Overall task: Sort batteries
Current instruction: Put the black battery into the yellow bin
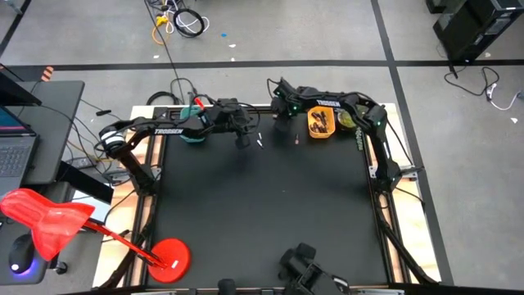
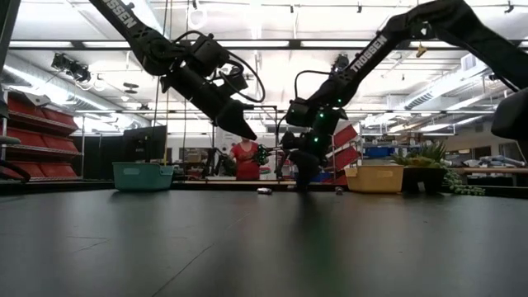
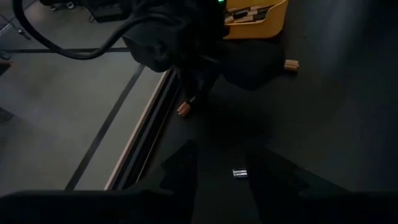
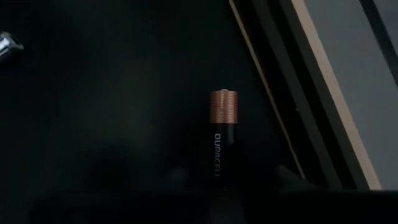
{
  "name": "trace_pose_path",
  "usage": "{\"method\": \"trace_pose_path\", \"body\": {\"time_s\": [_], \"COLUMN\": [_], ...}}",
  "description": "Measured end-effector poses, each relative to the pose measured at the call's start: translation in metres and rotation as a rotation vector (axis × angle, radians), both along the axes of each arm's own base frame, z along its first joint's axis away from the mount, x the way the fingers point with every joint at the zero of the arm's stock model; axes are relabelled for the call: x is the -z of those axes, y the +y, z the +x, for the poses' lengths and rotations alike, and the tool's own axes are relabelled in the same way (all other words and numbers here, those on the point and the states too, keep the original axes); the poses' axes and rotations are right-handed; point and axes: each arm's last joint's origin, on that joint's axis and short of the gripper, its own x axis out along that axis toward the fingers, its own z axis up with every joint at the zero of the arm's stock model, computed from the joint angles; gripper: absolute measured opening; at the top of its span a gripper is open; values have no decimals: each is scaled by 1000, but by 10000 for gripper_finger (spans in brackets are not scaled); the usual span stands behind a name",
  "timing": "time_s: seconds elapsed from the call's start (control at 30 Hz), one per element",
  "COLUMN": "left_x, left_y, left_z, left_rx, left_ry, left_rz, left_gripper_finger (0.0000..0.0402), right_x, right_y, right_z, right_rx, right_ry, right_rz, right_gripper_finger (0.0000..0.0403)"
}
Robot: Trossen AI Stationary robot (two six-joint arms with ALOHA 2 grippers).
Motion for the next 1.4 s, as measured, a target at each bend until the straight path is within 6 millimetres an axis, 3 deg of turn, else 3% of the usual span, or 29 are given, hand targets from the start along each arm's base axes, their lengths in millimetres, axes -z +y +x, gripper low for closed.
{"method": "trace_pose_path", "body": {"time_s": [0.1, 0.4, 0.73, 0.87, 1.07, 1.27, 1.33, 1.4], "left_x": [0, 1, 2, 3, 5, 3, 2, 2], "left_y": [0, 0, 0, 0, -4, -5, -6, -6], "left_z": [0, -1, -2, -2, -1, 1, 2, 2], "left_rx": [0, -22, -37, -42, -41, -35, -33, -33], "left_ry": [3, 15, 22, 25, 42, 15, 5, -2], "left_rz": [-2, 6, -19, -31, -54, -43, -39, -38], "left_gripper_finger": [140, 140, 140, 140, 140, 140, 140, 140], "right_x": [1, -6, -53, -69, -79, -73, -71, -68], "right_y": [5, 12, 33, 50, 65, 57, 55, 54], "right_z": [2, 0, -11, -19, -59, -109, -121, -127], "right_rx": [-13, -50, -91, -102, -2, 191, 225, 250], "right_ry": [31, 61, 41, 23, 68, 70, 68, 70], "right_rz": [-9, 0, 53, 42, -32, -86, -92, -85], "right_gripper_finger": [50, 50, 50, 50, 50, 50, 70, 118]}}
